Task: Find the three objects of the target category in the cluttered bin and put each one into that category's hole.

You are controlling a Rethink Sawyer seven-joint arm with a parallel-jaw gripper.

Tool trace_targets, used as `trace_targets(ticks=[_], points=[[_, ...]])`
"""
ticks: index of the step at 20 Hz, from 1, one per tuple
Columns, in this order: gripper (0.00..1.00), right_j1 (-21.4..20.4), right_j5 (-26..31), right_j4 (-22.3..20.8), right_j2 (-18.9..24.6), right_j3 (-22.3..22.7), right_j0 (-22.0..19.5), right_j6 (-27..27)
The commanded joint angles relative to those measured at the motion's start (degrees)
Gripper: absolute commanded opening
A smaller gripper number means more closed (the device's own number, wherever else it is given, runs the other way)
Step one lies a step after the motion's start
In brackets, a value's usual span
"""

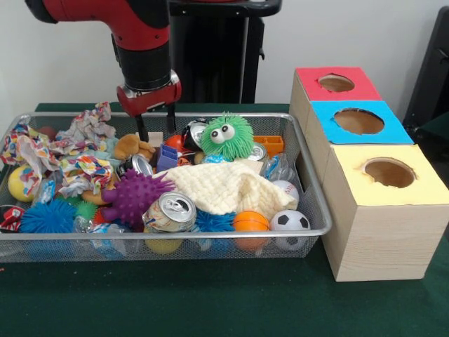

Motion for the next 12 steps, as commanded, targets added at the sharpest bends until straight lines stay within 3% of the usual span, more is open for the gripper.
trace_targets(ticks=[1, 12], points=[[1.0, -0.2, 4.6, 2.6, 0.5, -6.3, 0.8, 5.3], [1.0, 0.0, 8.7, 2.6, 1.7, -10.6, 1.5, 1.1]])
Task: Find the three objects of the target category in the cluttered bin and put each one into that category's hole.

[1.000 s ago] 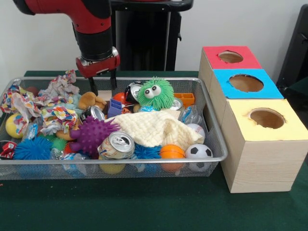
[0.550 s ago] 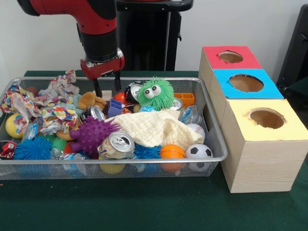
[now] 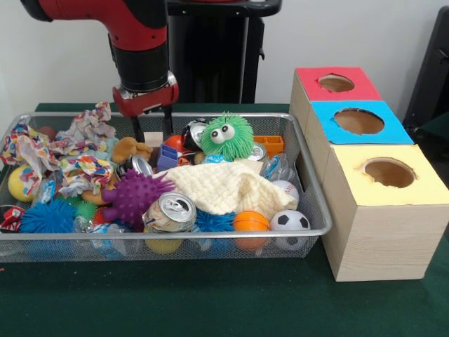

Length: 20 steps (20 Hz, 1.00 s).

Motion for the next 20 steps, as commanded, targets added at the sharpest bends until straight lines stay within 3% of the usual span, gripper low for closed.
trace_targets(ticks=[1, 20], points=[[1.0, 0.6, 6.9, 1.4, 1.9, -9.0, 1.0, 1.0], [1.0, 1.4, 10.5, 1.1, 3.9, -12.2, 0.7, -1.5]])
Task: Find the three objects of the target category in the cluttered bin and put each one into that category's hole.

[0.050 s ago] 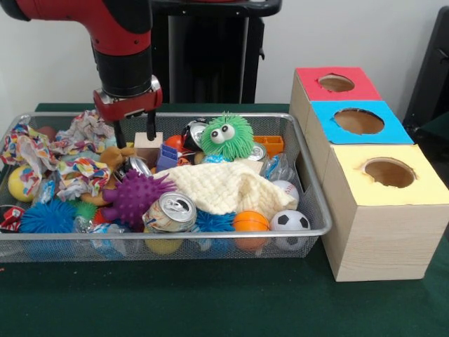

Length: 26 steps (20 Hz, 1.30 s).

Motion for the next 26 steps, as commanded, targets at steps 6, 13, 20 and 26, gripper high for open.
trace_targets(ticks=[6, 13, 20, 26], points=[[1.0, 1.3, 6.0, 0.8, 4.5, -8.1, -0.2, -3.0], [1.0, 1.3, 7.6, -0.3, 5.5, -10.7, -1.0, -6.4], [1.0, 1.3, 6.3, -3.0, 9.9, -10.3, -3.2, -13.7], [1.0, 2.2, 5.7, -5.3, 15.5, -9.0, -6.3, -20.3]])
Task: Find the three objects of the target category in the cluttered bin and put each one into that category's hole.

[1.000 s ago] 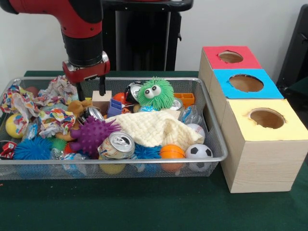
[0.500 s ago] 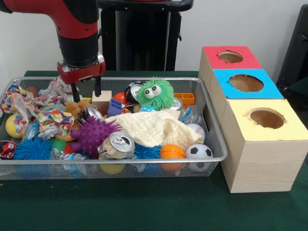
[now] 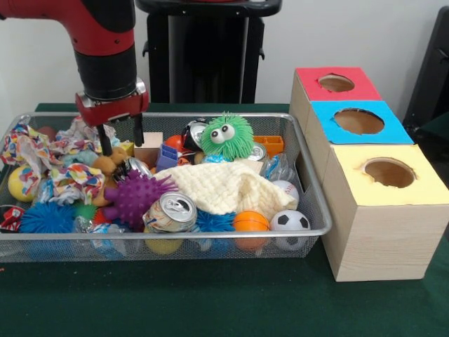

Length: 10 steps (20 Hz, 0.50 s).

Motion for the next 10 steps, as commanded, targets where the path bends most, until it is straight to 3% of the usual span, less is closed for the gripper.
trace_targets(ticks=[1, 10], points=[[1.0, 2.4, 1.4, -5.5, 11.3, -4.8, -3.6, -21.0], [1.0, 3.3, 2.6, -8.2, 14.4, -4.9, -5.7, -20.0]])
